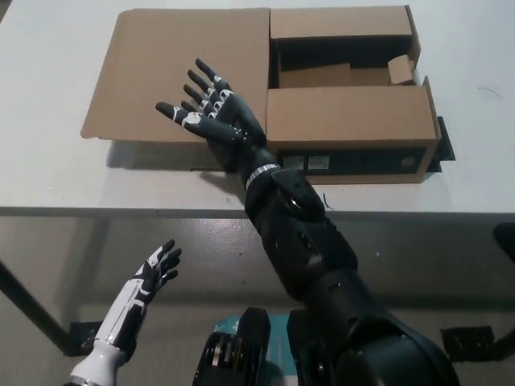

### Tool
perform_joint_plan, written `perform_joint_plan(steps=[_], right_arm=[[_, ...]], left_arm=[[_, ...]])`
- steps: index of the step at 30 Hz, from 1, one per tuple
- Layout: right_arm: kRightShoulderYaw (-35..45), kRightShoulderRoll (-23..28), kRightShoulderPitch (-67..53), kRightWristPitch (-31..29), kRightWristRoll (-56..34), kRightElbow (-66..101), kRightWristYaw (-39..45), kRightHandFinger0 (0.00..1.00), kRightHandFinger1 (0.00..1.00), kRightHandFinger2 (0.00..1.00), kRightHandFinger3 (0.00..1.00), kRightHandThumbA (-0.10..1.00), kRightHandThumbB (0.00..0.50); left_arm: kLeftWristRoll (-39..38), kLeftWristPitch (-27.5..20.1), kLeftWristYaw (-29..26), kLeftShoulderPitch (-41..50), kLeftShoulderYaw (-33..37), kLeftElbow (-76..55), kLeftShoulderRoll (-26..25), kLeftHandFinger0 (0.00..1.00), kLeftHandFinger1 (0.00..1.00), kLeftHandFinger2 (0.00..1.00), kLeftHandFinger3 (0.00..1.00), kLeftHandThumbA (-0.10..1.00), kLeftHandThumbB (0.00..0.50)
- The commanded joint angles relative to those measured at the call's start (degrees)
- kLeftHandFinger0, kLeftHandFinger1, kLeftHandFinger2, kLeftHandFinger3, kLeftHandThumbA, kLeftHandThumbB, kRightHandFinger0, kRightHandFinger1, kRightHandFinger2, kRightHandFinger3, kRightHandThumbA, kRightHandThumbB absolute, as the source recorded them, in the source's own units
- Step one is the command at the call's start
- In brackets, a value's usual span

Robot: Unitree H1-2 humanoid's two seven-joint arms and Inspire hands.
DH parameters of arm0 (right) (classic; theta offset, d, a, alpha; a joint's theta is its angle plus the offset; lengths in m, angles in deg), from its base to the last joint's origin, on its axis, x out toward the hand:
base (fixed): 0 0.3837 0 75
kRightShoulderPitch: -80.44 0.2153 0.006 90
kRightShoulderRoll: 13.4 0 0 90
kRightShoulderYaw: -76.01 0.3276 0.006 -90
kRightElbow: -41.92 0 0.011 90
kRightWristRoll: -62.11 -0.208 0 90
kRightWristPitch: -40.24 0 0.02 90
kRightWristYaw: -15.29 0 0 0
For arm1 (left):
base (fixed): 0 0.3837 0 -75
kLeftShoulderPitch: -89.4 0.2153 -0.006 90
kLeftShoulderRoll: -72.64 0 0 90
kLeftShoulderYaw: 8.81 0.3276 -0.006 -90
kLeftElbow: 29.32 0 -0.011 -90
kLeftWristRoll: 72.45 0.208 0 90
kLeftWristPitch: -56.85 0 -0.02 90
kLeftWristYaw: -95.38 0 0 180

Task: A small storage box is placed at the center of the table and the robot uses its right hand to slide under its lid and push it upwards to open it

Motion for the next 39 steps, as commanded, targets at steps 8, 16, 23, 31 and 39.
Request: perform_joint_plan(steps=[8, 16, 23, 31, 39], right_arm=[[0.1, 1.5, 3.7, 5.2, -0.2, 22.8, 0.7, 1.0, 1.0, 1.0, 1.0, 1.0, 0.33], [-0.6, 7.7, 2.4, 13.8, 0.3, 54.0, -1.9, 1.0, 1.0, 1.0, 1.0, 1.0, 0.369], [1.3, 19.5, -5.5, 15.1, 7.6, 76.4, -1.4, 1.0, 1.0, 1.0, 1.0, 1.0, 0.357], [5.9, 28.9, -22.1, 13.3, 9.0, 91.9, 0.6, 1.0, 1.0, 1.0, 1.0, 1.0, 0.354], [8.2, 30.5, -39.9, 6.7, 9.6, 96.0, 1.0, 1.0, 1.0, 1.0, 1.0, 1.0, 0.358]], left_arm=[[0.3, -0.8, 1.5, -0.5, 0.4, -0.6, -0.5, 1.0, 1.0, 1.0, 1.0, 1.0, 0.337], [-0.3, -0.8, 1.9, -0.7, 0.2, -0.2, -0.7, 1.0, 1.0, 1.0, 1.0, 1.0, 0.321], [0.0, -0.2, 1.4, -0.1, -0.1, -0.8, -0.5, 1.0, 1.0, 1.0, 1.0, 1.0, 0.314], [-0.8, -1.5, 1.5, -0.9, -0.4, 0.5, -0.4, 1.0, 1.0, 1.0, 1.0, 1.0, 0.314], [-1.4, -2.3, 1.8, 0.7, -0.7, -0.2, -0.7, 1.0, 1.0, 1.0, 1.0, 1.0, 0.295]])
